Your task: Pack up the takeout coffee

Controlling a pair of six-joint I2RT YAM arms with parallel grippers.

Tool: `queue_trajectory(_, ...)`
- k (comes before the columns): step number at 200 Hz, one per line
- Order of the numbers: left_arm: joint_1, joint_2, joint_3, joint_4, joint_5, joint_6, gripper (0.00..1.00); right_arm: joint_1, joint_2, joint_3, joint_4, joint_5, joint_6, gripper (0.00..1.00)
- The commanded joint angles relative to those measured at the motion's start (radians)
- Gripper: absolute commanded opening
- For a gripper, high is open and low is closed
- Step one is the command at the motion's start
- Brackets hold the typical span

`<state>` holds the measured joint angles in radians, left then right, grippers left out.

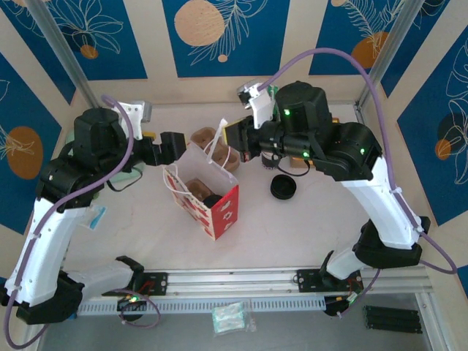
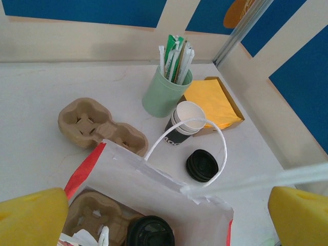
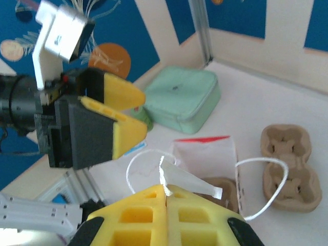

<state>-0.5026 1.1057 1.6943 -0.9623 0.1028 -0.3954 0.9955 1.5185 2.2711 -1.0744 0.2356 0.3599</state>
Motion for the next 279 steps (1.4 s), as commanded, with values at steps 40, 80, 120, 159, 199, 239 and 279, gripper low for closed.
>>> queue_trajectory(40, -0.008, -0.023, -0.042, -0.006, -0.014, -0.007, 0.99, 0.052, 0.107, 0.077, -0.173, -0.057, 0.027, 0.0)
queue_trajectory(80, -0.008, -0.041, -0.086, 0.001, -0.032, 0.002, 1.0, 0.053, 0.21, 0.16, -0.285, -0.109, 0.021, 0.0)
queue_trajectory(120, -0.008, -0.06, -0.137, 0.012, -0.046, 0.004, 0.99, 0.052, 0.293, 0.185, -0.342, -0.143, 0.007, 0.0)
queue_trajectory(159, -0.008, -0.079, -0.168, 0.021, -0.058, 0.009, 0.99, 0.048, 0.339, 0.147, -0.343, -0.141, -0.007, 0.0)
queue_trajectory(199, -0.007, -0.093, -0.187, 0.034, -0.062, 0.009, 0.99, 0.042, 0.394, 0.137, -0.343, -0.151, -0.015, 0.0)
queue_trajectory(239, -0.007, -0.096, -0.195, 0.045, -0.065, 0.001, 0.99, 0.037, 0.45, 0.126, -0.323, -0.151, -0.019, 0.0)
queue_trajectory(279, -0.007, -0.096, -0.196, 0.064, -0.066, -0.012, 1.0, 0.028, 0.486, 0.122, -0.288, -0.161, -0.008, 0.09)
